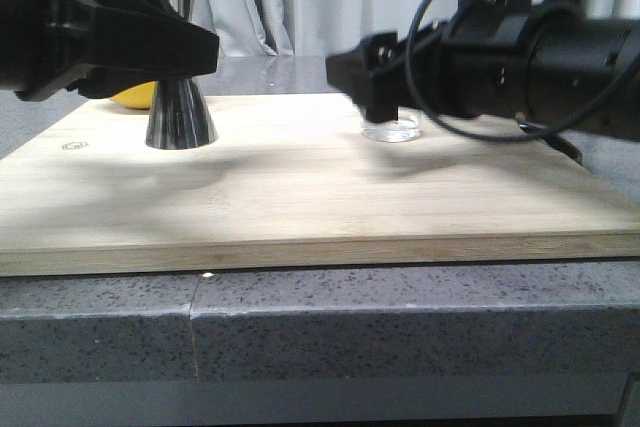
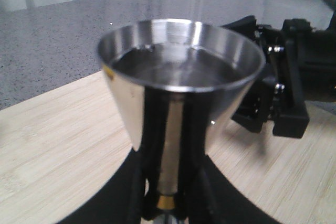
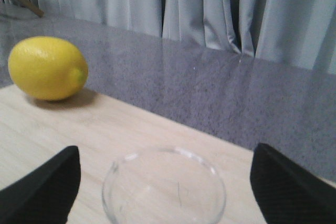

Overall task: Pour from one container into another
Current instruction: 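Lower the empty beaker onto the board with the right gripper, then open the right gripper and raise it away from the beaker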

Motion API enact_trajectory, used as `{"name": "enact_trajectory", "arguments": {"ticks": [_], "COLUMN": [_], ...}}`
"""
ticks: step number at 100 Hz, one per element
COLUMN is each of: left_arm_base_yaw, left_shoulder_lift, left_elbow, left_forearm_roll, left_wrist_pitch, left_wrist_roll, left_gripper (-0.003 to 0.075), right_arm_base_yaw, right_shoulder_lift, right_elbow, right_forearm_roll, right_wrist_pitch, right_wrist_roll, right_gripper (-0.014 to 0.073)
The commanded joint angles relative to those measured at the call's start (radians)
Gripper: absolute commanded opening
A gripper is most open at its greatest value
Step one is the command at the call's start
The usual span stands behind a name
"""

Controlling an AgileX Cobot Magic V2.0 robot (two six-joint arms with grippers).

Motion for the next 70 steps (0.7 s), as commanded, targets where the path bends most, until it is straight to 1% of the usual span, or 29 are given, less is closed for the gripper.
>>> {"name": "enact_trajectory", "arguments": {"ticks": [1, 17, 43, 59, 70], "left_arm_base_yaw": [-0.008, -0.008, 0.001, 0.05, 0.087], "left_shoulder_lift": [-0.029, -0.029, -0.029, -0.029, -0.029], "left_elbow": [-0.026, -0.034, -0.099, -0.123, -0.13], "left_forearm_roll": [-0.03, -0.03, -0.03, -0.03, -0.03], "left_wrist_pitch": [-0.094, -0.092, -0.081, -0.079, -0.079], "left_wrist_roll": [-0.007, -0.007, -0.007, -0.007, -0.007], "left_gripper": [-0.0019, -0.0019, -0.0019, -0.0019, -0.0019], "right_arm_base_yaw": [-0.005, -0.005, -0.005, -0.001, 0.009], "right_shoulder_lift": [-0.095, -0.203, -0.354, -0.426, -0.458], "right_elbow": [-0.02, -0.02, -0.02, -0.02, -0.02], "right_forearm_roll": [0.004, 0.004, 0.0, -0.026, -0.026], "right_wrist_pitch": [-0.078, -0.064, -0.047, -0.002, 0.003], "right_wrist_roll": [-0.008, -0.008, -0.008, -0.008, -0.008], "right_gripper": [0.06, 0.06, 0.0599, 0.0599, 0.0599]}}
